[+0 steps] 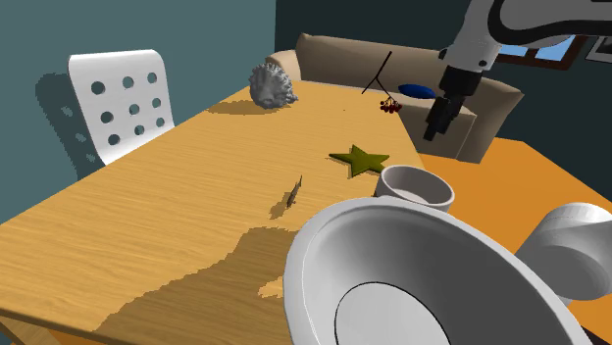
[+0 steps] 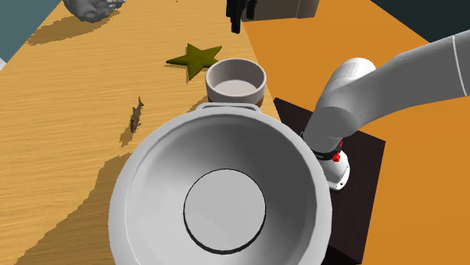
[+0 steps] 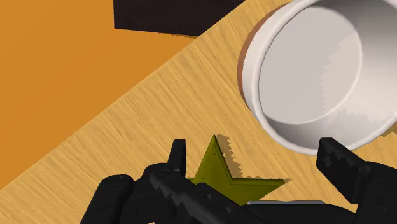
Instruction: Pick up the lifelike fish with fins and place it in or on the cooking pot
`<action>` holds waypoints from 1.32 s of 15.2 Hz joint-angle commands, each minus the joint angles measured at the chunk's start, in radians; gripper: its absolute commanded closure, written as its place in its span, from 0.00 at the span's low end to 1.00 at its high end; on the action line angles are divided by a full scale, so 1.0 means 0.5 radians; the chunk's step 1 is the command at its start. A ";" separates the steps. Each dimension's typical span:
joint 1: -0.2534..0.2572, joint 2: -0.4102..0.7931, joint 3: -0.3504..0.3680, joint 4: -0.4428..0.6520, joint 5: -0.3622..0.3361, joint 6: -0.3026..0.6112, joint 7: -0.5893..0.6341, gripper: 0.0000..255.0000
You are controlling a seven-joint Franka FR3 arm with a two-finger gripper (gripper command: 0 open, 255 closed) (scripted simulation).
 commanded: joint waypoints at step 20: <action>-0.146 0.543 1.116 0.148 0.540 0.441 1.977 0.00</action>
